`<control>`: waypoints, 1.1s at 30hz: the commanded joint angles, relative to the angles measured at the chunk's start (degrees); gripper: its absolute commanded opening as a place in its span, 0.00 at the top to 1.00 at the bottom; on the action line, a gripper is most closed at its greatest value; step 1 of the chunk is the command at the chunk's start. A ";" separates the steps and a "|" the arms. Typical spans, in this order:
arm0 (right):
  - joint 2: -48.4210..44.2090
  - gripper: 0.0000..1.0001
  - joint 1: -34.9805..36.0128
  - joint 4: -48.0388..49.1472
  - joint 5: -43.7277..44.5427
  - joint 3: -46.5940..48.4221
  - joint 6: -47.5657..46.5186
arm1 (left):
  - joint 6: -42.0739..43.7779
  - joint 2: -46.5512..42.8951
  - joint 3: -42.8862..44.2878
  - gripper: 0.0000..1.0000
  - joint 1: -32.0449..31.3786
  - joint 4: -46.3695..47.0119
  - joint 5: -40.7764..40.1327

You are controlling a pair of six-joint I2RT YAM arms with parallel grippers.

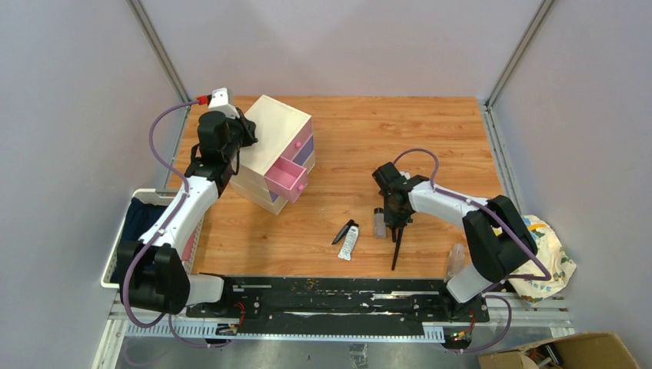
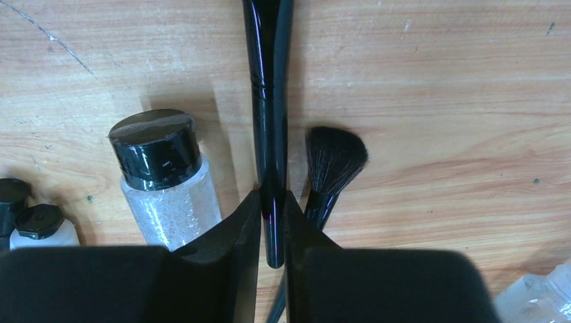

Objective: Organize the makeup
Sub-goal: Pick up the makeup brush from the center of the board, then place the makeup brush at the center of the board.

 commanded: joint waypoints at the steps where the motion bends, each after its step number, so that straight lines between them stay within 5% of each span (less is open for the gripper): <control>1: 0.27 0.89 -0.88 -0.09 -0.27 -2.20 0.88 | 0.28 0.33 -1.95 1.00 -0.58 -4.44 1.10; 4: -1.86 1.00 -0.88 -0.09 -1.05 -1.25 -0.06 | 0.29 0.25 -1.95 1.00 -0.58 -4.44 1.05; 12: -12.41 1.00 -0.79 -3.88 -7.45 8.61 -5.64 | 0.20 0.12 -1.87 1.00 -0.58 -4.53 0.97; 20: -18.42 1.00 -0.88 -0.91 -37.26 20.32 -3.30 | 0.16 -0.27 -1.28 1.00 -0.58 -4.81 0.92; 27: -17.93 1.00 0.26 26.51 -60.92 15.23 21.12 | -0.22 -0.62 -0.56 1.00 -0.58 -5.64 0.55; 30: -16.93 1.00 3.41 42.97 -63.84 9.27 32.91 | -0.25 -0.83 -0.06 1.00 -0.58 -5.76 0.27; 33: -16.46 1.00 5.76 49.62 -63.36 7.15 39.32 | -0.40 -1.24 0.07 1.00 -0.58 -5.76 0.20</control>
